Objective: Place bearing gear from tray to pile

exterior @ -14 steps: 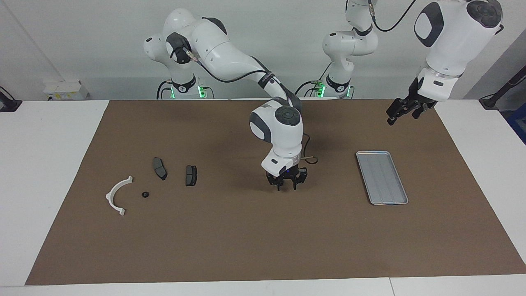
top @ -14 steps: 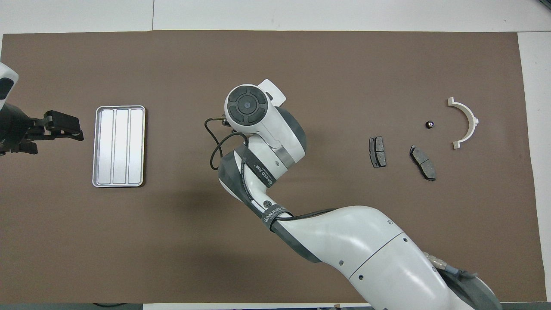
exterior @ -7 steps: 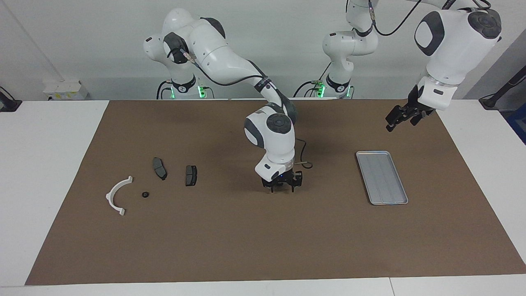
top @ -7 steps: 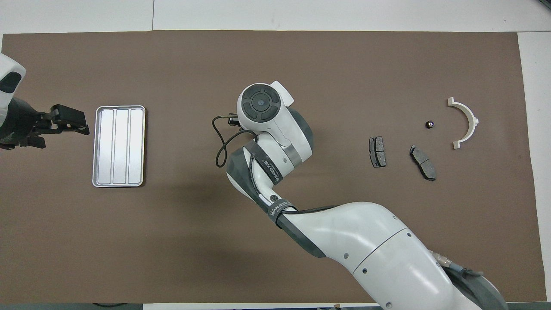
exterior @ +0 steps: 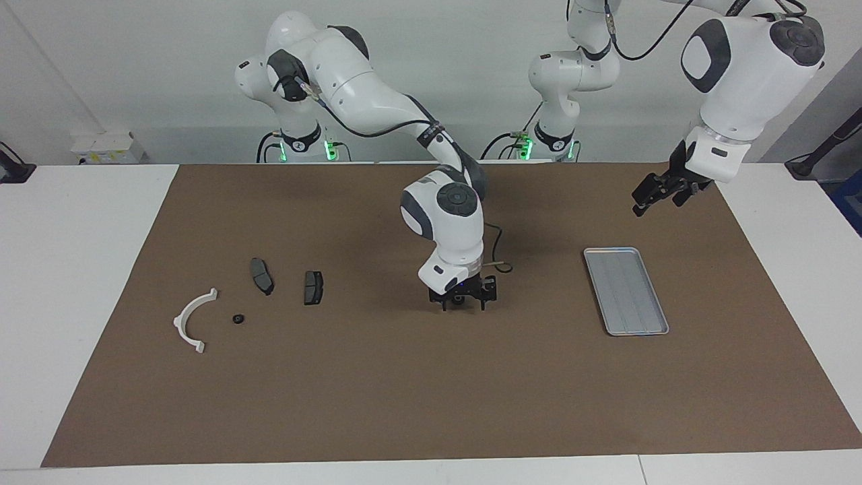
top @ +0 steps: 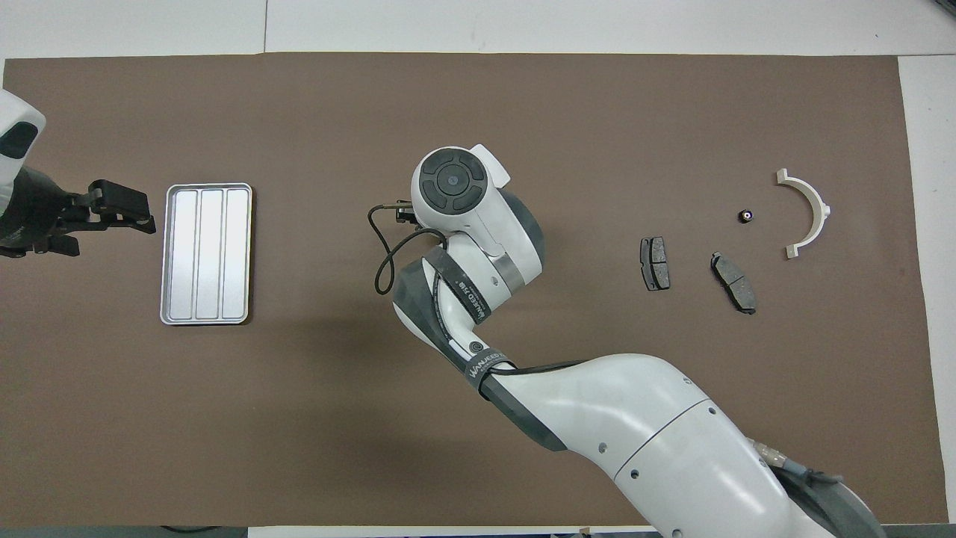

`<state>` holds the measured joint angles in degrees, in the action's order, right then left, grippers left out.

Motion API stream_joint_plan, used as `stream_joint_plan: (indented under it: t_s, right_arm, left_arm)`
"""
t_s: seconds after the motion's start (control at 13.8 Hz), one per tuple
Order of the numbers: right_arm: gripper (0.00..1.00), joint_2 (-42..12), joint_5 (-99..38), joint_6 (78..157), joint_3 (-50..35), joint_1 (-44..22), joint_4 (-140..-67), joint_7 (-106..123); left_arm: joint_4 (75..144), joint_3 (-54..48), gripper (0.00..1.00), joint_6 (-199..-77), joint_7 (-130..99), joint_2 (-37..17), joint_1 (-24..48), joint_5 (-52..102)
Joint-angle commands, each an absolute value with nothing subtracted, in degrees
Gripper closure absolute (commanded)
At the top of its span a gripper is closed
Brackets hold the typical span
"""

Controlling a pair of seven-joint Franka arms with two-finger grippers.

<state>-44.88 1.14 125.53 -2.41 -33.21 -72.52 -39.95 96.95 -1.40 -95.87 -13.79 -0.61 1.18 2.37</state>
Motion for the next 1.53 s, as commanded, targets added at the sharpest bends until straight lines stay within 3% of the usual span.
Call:
stream_joint_plan:
  t_s: [0.0, 1.02, 1.24, 1.45]
  right_arm:
    - [0.05, -43.2, 0.4, 126.3, -2.8, -32.4, -75.7, -39.3]
    - [0.06, -41.4, -1.4, 126.8, -3.2, -32.6, -79.9, -39.4]
    - [0.15, -41.3, -2.7, 126.8, -3.6, -32.7, -79.8, -39.6]
    - [0.35, -41.3, -2.8, 126.8, -3.6, -32.8, -79.8, -39.6]
  left_arm:
    - [96.1, -1.1, 0.00, -94.2, -12.8, -0.8, 1.3, 3.2]
    - [96.5, -1.1, 0.00, -93.5, -13.4, -0.3, 1.2, 3.2]
    - [96.9, -1.1, 0.00, -93.5, -13.4, 0.0, 1.2, 3.2]
    - [97.1, -1.1, 0.00, -93.6, -13.4, 0.1, 1.2, 3.2]
